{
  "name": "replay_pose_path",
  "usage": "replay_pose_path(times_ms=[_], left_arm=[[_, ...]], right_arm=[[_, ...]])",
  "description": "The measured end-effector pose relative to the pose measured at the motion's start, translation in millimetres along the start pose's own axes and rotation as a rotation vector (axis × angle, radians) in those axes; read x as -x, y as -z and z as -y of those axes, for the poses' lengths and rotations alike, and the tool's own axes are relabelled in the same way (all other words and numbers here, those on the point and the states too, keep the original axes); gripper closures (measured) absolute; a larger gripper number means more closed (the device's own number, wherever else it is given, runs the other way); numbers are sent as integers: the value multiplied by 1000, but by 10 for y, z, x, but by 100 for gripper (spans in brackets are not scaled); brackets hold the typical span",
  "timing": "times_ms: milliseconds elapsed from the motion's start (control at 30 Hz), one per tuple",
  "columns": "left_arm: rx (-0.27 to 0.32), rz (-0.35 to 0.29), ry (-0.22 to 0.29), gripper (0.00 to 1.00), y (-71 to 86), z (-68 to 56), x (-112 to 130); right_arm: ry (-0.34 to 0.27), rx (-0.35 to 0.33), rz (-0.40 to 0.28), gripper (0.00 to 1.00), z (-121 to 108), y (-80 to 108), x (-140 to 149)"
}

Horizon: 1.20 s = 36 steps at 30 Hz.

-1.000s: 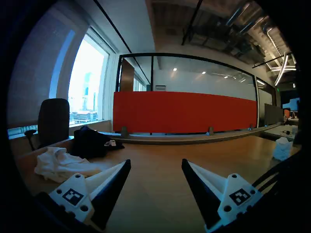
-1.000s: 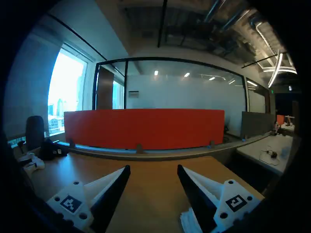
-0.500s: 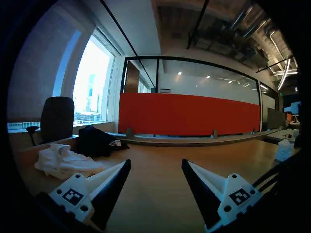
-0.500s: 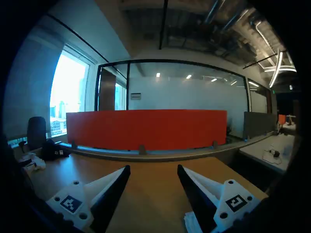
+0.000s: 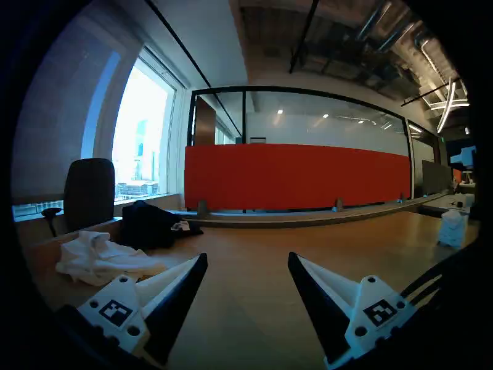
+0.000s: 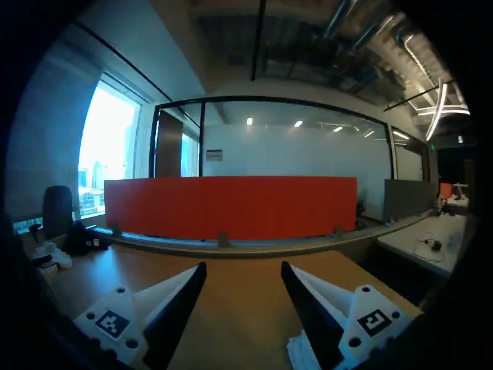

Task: Fold towel

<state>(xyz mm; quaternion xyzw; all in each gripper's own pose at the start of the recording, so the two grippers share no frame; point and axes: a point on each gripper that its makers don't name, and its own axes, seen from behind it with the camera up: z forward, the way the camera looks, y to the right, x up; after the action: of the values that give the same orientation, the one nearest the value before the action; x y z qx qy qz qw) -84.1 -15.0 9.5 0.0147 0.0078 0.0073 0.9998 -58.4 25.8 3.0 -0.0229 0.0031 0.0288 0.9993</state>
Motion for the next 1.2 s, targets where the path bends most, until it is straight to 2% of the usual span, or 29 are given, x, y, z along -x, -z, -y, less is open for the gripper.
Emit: replay_pose_path(times_ms=[500,867,1200], left_arm=[[11,1,-9,3,-6,-33,12],[11,1,-9,3,3,-27,4],[11,1,-9,3,9,-35,-1]], right_arm=[[37,-8,-17,7,-78,-42,164],[39,-24,-33,6,-101,-65,661],[-1,-18,-34,6,-123,-140,1012]])
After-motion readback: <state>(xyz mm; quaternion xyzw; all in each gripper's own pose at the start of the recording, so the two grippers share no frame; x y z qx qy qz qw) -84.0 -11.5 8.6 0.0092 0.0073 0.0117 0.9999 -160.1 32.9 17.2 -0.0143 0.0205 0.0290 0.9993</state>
